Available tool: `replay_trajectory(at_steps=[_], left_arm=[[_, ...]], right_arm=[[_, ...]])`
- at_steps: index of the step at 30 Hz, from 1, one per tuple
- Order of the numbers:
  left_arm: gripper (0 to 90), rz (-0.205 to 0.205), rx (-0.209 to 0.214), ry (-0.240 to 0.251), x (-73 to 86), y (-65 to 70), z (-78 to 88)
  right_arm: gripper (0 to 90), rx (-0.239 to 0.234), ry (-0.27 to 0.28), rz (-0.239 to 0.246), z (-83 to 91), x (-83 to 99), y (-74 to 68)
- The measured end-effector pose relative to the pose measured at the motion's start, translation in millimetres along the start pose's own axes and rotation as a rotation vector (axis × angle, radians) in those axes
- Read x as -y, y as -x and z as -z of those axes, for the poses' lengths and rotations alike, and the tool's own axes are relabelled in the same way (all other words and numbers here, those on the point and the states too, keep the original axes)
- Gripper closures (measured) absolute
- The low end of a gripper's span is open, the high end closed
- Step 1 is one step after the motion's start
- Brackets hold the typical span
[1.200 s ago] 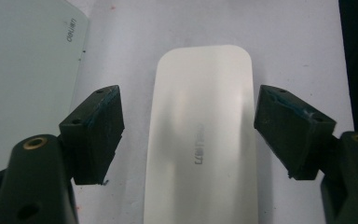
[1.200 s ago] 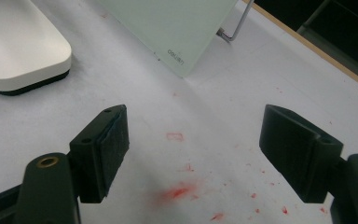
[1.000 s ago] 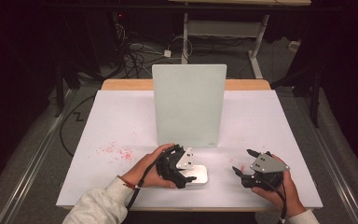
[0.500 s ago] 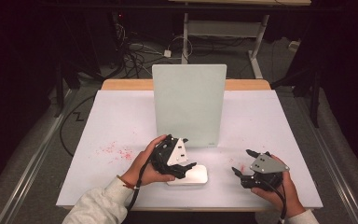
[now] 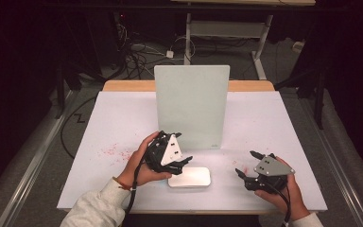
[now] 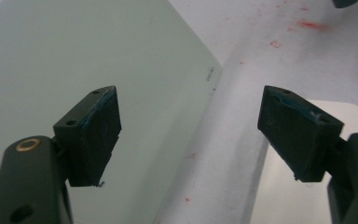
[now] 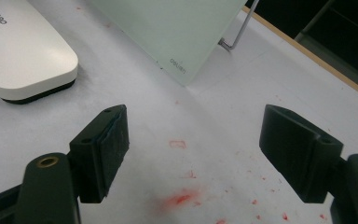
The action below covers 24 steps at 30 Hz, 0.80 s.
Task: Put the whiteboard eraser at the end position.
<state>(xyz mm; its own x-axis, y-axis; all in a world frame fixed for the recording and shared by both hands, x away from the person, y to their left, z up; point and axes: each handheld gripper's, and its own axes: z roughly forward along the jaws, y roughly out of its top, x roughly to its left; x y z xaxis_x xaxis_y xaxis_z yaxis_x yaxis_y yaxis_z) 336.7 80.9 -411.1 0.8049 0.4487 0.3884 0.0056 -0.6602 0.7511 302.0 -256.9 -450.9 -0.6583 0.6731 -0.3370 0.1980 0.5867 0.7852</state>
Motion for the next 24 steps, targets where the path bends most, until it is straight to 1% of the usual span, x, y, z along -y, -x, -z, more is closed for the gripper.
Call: replay_trajectory(at_steps=[5, 8, 9, 11, 16, 17, 22, 24], left_arm=[[20.1, 0.014, -0.026, -0.001, 3.3, -5.3, 2.8], [19.4, 0.039, -0.036, 0.008, 6.3, -9.3, 4.3], [19.4, 0.041, -0.042, 0.009, 7.5, -10.3, 4.9], [19.3, 0.042, -0.059, 0.011, 9.7, -11.8, 6.5], [18.5, 0.065, -0.095, 0.017, 15.7, -17.5, 12.7], [18.2, 0.064, -0.099, 0.013, 17.1, -18.7, 14.2], [17.6, 0.059, -0.152, 0.018, 23.7, -21.9, 22.8], [17.6, 0.06, -0.161, 0.016, 25.9, -23.1, 25.8]], right_arm=[[24.5, 0.001, 0.003, 0.002, 0.7, -0.3, -0.2], [24.5, 0.002, 0.006, 0.002, 1.0, -0.6, -0.3], [24.6, 0.005, 0.007, 0.003, 1.2, -0.7, -0.3], [24.5, 0.004, 0.01, 0.001, 1.7, -0.9, -0.2], [24.5, 0.004, 0.015, 0.0, 2.5, -1.7, -0.6], [24.5, 0.005, 0.016, 0.001, 2.6, -1.8, -0.8], [24.4, 0.01, 0.019, 0.002, 4.1, -1.5, -0.9], [24.4, 0.013, 0.018, -0.001, 5.0, -1.3, -0.9]])
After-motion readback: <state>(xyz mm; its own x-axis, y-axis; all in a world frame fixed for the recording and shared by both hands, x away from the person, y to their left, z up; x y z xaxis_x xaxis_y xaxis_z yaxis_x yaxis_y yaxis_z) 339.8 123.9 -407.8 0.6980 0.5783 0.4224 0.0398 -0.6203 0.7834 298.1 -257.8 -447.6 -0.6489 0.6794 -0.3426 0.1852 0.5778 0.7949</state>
